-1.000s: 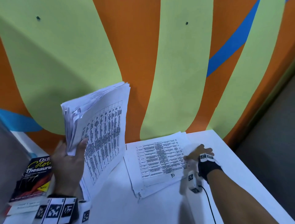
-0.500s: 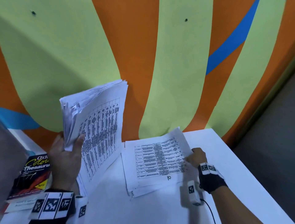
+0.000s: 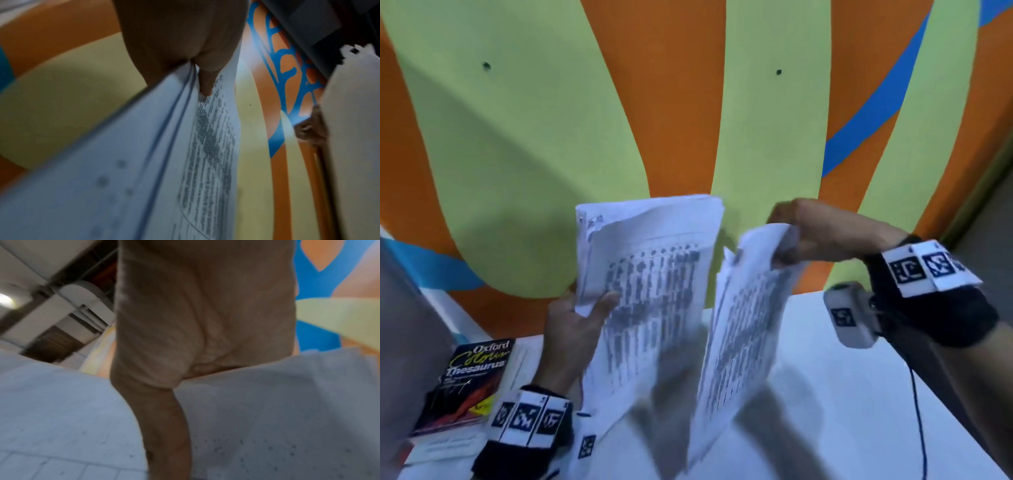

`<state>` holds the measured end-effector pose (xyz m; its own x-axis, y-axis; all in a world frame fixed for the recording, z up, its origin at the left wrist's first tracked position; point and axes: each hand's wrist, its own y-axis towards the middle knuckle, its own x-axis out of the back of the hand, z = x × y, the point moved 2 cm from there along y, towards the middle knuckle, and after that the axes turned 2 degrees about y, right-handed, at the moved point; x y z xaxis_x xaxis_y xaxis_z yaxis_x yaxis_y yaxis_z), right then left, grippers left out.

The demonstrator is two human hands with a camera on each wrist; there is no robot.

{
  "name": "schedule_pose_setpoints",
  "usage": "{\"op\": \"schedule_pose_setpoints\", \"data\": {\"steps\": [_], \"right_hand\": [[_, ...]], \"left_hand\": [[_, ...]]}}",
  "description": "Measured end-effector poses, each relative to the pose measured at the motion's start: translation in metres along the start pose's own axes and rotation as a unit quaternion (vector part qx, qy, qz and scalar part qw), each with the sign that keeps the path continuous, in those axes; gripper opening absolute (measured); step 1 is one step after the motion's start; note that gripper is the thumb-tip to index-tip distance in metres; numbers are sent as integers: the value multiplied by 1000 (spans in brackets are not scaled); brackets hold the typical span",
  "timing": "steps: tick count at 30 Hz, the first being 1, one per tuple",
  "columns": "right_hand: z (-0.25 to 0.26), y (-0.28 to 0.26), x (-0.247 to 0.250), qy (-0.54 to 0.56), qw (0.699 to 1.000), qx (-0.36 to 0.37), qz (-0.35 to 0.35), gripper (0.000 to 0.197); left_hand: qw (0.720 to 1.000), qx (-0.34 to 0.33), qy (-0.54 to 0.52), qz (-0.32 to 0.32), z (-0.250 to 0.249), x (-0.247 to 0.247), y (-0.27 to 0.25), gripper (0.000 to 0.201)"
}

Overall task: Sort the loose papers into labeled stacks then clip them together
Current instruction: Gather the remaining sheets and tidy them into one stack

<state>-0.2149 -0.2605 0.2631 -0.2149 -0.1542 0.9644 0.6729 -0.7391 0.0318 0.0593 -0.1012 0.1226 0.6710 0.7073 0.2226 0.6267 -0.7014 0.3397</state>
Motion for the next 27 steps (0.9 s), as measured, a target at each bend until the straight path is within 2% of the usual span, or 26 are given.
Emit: {"op": "schedule_pose_setpoints", "data": {"steps": [2, 3, 4, 6, 7, 8, 10, 11, 13, 14, 15, 17, 18, 19, 22, 24, 25, 26, 27], "right_hand": [[23, 15, 2, 4, 999, 32, -15, 49], [33, 22, 1, 9, 998, 48, -27, 60], [41, 27, 1, 11, 998, 57, -33, 69], [55, 36, -1, 2, 997, 62, -44, 74], [59, 39, -3, -5, 997, 60, -43, 69], [63, 41, -3, -3, 998, 57, -40, 58], [66, 44, -3, 26, 998, 47, -35, 22], [65, 46, -3, 46, 998, 34, -31, 17], [63, 50, -3, 76, 997, 2, -23, 25], [62, 50, -4, 85, 996, -11, -19, 25], [60, 50, -7, 87, 996, -22, -13, 22], [59, 51, -12, 80, 996, -38, -11, 21], [59, 51, -17, 75, 996, -43, -11, 22], [58, 52, -22, 73, 996, -46, -8, 23], [54, 50, -38, 45, 998, -34, -9, 27], [45, 44, -43, 101, 991, 38, -84, 20], [37, 36, -46, 162, 971, 70, -162, 36], [25, 26, -49, 238, 934, 84, -252, 59], [10, 17, -58, 311, 892, 65, -322, 80]], "left_hand": [[998, -12, 1, 59, -10, -12, -10, 7], [997, -16, -7, 71, -17, -17, -15, 7], [996, -12, -22, 80, -18, -20, -18, 10], [996, 9, -44, 81, -15, -23, -21, 33], [996, 26, -42, 75, -8, -23, -20, 44], [996, 39, -40, 71, -1, -22, -18, 46], [994, 67, -48, 71, 7, -21, -19, 51], [993, 75, -63, 72, 8, -22, -20, 52], [990, 78, -98, 70, 5, -26, -25, 40], [987, 73, -124, 75, 3, -28, -28, 31], [981, 70, -158, 89, -2, -30, -34, 31], [971, 57, -209, 103, 1, -36, -43, 57], [977, 47, -184, 95, 2, -39, -46, 67], [986, 37, -140, 81, 4, -41, -48, 63], [996, 38, -49, 65, 11, -49, -49, 11], [997, 44, -44, 42, 20, -47, -46, 13], [997, 48, -51, 31, 21, -44, -44, 13], [997, 47, -51, 22, 22, -40, -41, 11], [998, 45, -49, 19, 21, -36, -39, 9]]}}
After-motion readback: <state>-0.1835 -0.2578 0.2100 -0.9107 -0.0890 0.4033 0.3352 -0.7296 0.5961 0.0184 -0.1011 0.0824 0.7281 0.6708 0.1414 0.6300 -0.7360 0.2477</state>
